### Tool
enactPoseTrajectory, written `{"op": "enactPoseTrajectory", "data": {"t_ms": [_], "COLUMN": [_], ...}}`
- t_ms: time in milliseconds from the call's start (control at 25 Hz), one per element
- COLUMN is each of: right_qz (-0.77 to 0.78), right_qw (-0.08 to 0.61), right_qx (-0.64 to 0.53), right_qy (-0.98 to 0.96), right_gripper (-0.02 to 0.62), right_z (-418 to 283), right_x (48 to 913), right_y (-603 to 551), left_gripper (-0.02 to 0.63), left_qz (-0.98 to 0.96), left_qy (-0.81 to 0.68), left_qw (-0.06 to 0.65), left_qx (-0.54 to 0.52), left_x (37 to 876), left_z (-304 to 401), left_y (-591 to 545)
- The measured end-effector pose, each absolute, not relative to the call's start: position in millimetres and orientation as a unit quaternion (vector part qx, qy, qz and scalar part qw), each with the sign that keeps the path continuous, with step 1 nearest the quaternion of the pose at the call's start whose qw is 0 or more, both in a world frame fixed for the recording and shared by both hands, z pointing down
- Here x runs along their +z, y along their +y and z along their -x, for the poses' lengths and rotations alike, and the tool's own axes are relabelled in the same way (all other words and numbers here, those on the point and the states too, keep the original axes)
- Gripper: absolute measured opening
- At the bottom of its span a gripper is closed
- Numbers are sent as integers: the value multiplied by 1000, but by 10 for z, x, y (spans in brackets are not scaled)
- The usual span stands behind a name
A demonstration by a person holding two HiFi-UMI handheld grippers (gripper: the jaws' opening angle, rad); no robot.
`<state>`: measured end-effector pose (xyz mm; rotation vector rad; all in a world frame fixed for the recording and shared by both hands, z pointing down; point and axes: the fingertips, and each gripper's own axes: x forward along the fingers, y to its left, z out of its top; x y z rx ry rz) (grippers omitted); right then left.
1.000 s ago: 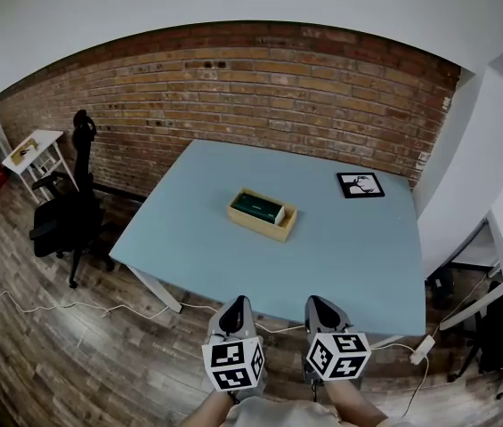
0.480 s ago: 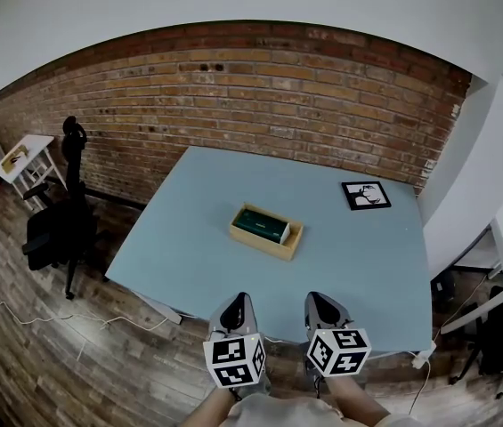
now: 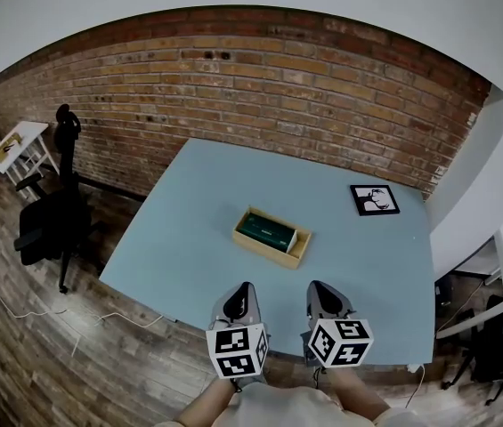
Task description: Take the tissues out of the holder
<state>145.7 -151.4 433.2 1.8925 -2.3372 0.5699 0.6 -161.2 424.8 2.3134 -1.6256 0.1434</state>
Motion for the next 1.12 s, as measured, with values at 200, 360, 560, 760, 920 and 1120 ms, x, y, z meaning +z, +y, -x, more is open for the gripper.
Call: {"op": "enactPoseTrajectory", "data": {"t_ms": [200, 360, 560, 760, 920, 1120], "right_qz": [-617, -612, -602, -587, -577, -546], "right_qw": [39, 34, 39, 55, 62, 83], "right_qx": [186, 191, 179, 195, 198, 187], "right_qy": [-764, -767, -778, -784, -790, -812], "right_gripper": [5, 5, 5, 5, 5, 6], "right_z": [-1412, -1403, -1386, -1392, -1368, -1283], "right_x": [4323, 4315, 4337, 4517, 4557, 4584], "right_y": [-1881, -2087, -2156, -2208, -2319, -2503], "left_gripper": [8, 8, 8, 8, 8, 8], "left_qz": [-813, -819, -819, -813, -807, -792], "left_qy": [-560, -552, -550, -555, -563, -582], "left_qw": [150, 144, 147, 158, 157, 168], "left_qx": [57, 62, 71, 80, 87, 82], "left_x": [4254, 4219, 4302, 4400, 4407, 4455], "left_z": [-30, -77, -141, -203, -192, -116], "left_y": [-1994, -2248, -2388, -2380, -2357, -2427]}}
